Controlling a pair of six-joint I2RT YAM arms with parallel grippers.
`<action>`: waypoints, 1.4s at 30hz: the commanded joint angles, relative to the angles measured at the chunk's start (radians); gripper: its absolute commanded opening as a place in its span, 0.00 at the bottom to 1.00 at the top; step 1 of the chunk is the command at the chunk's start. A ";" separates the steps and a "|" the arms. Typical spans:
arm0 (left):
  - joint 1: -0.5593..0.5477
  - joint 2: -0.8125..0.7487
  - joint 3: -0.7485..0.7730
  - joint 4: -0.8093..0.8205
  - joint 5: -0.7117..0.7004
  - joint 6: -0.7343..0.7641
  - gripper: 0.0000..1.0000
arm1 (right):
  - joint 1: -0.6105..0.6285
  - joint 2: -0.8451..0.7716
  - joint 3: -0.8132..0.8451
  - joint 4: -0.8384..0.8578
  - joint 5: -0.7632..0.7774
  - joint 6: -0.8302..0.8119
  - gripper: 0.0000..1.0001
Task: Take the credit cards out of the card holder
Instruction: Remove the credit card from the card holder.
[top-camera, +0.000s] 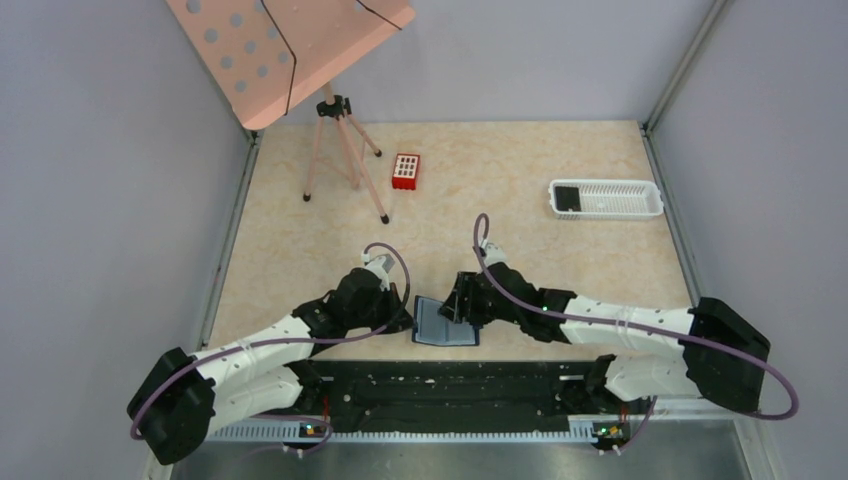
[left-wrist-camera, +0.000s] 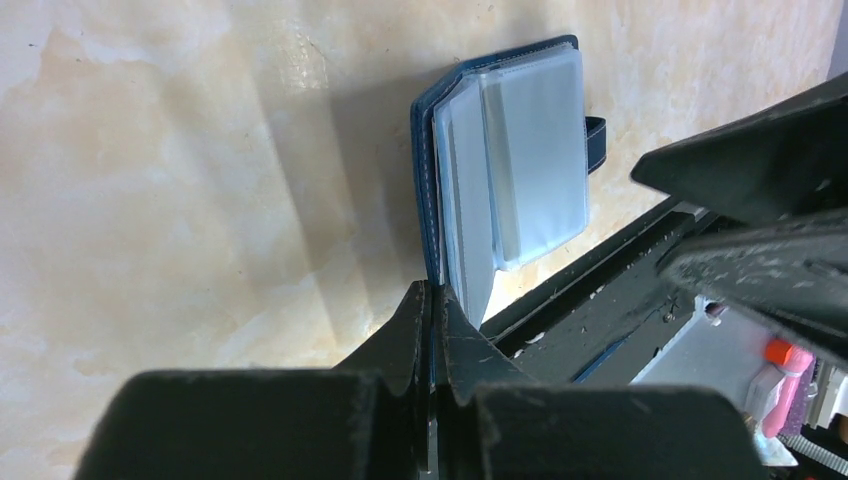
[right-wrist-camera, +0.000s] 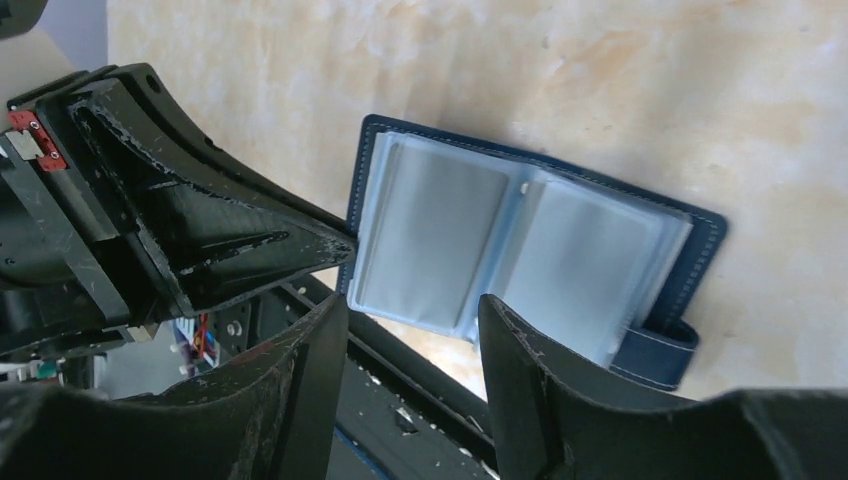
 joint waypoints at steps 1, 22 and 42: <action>0.001 -0.011 -0.003 0.039 0.012 -0.014 0.00 | 0.033 0.074 0.065 0.117 -0.022 0.020 0.51; 0.001 -0.011 -0.025 0.076 0.035 -0.039 0.00 | 0.060 0.306 0.090 0.215 -0.031 0.034 0.63; 0.001 -0.047 -0.039 0.065 0.027 -0.046 0.00 | 0.067 0.250 0.114 -0.018 0.101 0.014 0.51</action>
